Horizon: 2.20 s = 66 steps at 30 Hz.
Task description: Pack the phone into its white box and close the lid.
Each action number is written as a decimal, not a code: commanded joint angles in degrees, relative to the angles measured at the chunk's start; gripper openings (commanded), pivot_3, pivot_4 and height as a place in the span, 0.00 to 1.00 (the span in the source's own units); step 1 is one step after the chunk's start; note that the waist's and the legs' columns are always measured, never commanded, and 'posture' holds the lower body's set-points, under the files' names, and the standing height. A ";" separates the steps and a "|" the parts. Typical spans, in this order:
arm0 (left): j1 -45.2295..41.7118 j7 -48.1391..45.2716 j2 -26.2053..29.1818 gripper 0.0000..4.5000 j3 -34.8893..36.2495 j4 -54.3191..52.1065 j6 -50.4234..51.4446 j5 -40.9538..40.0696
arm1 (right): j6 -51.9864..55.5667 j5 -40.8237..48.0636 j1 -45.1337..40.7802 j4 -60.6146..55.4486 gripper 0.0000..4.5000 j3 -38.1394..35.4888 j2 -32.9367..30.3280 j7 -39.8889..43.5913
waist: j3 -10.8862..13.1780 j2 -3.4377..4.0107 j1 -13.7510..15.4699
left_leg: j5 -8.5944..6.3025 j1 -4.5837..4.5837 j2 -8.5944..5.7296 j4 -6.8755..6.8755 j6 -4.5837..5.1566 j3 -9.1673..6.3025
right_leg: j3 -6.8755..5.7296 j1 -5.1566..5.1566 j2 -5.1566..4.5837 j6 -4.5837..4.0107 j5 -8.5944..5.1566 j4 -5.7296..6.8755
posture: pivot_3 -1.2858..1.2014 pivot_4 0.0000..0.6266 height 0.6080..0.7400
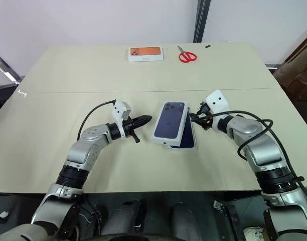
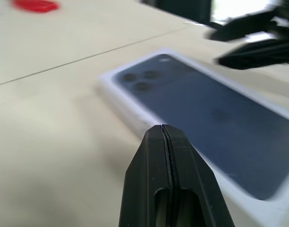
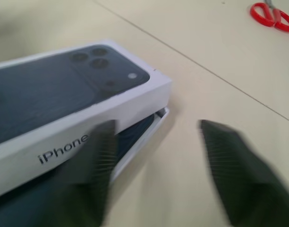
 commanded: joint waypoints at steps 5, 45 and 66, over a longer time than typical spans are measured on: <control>-4.07 1.08 -2.84 0.00 -2.07 5.82 1.25 2.91 | -2.96 -7.79 -0.49 -0.34 0.01 1.68 1.76 1.45 | 0.00 0.00 -0.20 | 0.01 0.00 -0.02 0.00 -0.01 0.00 | -0.01 0.00 0.00 0.00 0.00 0.00 | 0.52 0.24 0.95; -2.06 -1.47 -6.34 0.00 -5.63 -3.63 8.88 2.29 | -0.98 -13.37 5.93 -7.06 0.01 -2.71 2.63 6.92 | 0.00 0.00 -0.36 | 0.14 0.00 -0.01 -0.02 -0.24 0.00 | 0.01 -0.03 0.00 0.00 0.00 0.04 | 0.52 0.24 0.95; 0.15 -2.30 -6.80 0.00 -6.70 -8.02 11.81 1.32 | 1.23 -11.63 8.33 -12.28 0.01 -3.40 2.77 10.56 | 0.00 0.00 -0.28 | 0.13 0.00 -0.02 -0.01 -0.23 0.00 | 0.01 0.00 0.00 0.00 0.00 0.04 | 0.52 0.24 0.95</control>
